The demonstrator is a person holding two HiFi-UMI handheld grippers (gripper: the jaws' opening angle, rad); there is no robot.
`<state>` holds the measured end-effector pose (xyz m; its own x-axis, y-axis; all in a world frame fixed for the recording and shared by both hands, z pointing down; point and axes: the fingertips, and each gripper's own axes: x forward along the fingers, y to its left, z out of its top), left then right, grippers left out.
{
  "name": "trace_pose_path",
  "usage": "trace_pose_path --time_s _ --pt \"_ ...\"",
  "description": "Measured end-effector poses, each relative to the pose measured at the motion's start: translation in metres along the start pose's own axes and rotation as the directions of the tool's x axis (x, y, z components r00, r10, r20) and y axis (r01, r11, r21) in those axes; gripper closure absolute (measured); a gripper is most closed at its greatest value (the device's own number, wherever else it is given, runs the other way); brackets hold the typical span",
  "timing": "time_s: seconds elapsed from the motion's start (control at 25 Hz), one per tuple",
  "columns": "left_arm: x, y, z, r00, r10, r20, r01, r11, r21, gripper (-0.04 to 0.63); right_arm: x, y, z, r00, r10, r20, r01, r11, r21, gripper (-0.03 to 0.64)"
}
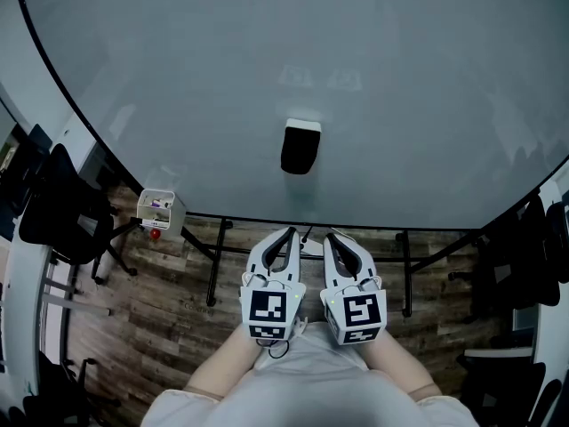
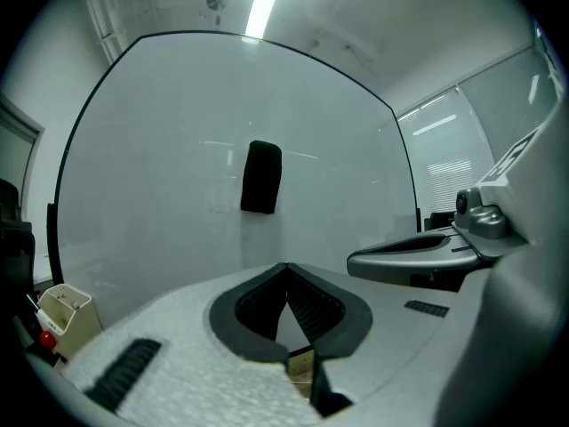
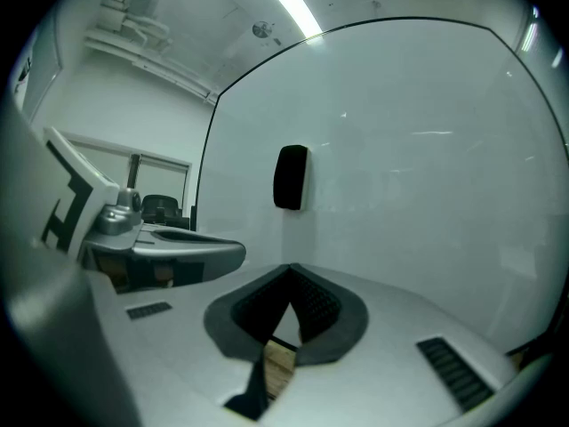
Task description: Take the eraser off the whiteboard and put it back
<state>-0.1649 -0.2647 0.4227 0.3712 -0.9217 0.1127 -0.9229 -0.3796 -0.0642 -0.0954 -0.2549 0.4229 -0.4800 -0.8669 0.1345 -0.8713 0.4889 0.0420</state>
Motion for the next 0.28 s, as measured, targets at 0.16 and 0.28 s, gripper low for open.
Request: trace_pose_path --time_s 0.16,0.28 --pt "-0.0008 0.0018 0.0003 1.000 -0.002 0.002 0.002 1.000 -0.007 0.577 0.0008 0.0020 0.0004 1.000 0.007 0.001 -0.007 1.000 0.001 0.591" --pt "-0.0010 0.0018 0.0006 1.000 -0.006 0.003 0.006 1.000 -0.012 0.577 0.0002 0.0028 0.0004 1.000 0.011 0.000 -0.011 1.000 0.001 0.591"
